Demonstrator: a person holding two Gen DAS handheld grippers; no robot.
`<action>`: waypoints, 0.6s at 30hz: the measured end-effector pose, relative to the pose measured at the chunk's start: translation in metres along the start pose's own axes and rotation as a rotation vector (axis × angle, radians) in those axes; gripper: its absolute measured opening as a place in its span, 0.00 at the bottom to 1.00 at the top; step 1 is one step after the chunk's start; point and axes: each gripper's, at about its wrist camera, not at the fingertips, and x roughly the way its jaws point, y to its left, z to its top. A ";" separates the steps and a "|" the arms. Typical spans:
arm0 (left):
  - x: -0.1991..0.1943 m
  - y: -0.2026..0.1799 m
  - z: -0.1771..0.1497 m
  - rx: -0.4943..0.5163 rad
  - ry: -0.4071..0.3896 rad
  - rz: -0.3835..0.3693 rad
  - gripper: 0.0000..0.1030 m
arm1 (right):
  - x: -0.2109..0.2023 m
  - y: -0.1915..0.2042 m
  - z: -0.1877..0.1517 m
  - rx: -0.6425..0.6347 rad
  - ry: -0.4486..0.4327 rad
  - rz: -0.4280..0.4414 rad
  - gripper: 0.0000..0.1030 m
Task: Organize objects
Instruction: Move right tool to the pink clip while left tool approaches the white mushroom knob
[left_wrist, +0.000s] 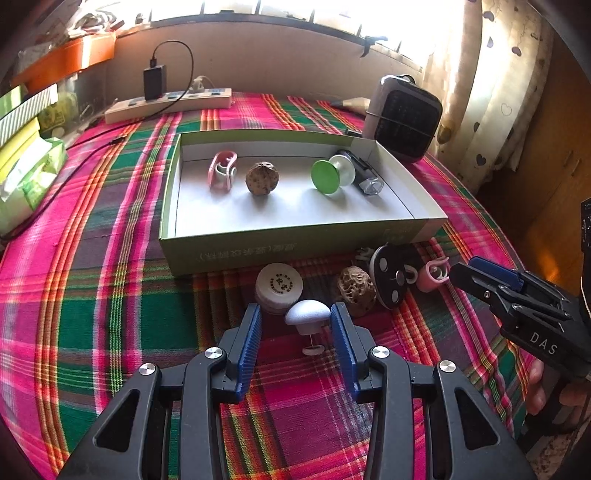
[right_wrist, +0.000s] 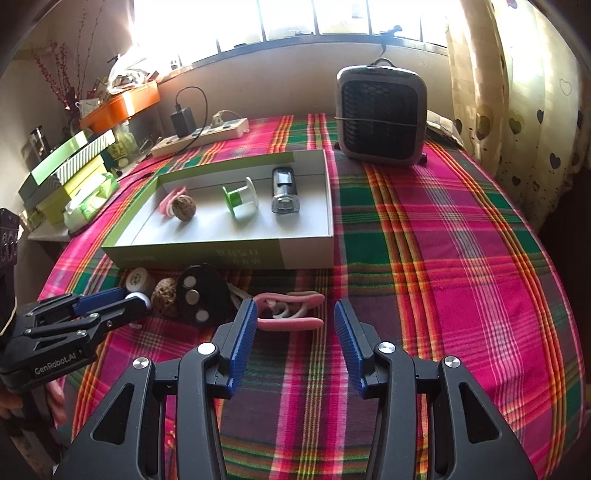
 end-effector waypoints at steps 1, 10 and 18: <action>0.001 0.000 0.000 -0.003 0.003 -0.001 0.36 | 0.001 -0.001 -0.001 0.005 0.002 0.010 0.44; 0.001 0.004 -0.001 -0.017 0.002 0.005 0.36 | 0.005 0.005 -0.005 -0.020 0.030 0.065 0.44; 0.000 0.006 -0.001 -0.017 0.001 0.003 0.36 | 0.004 0.019 -0.014 -0.079 0.066 0.155 0.44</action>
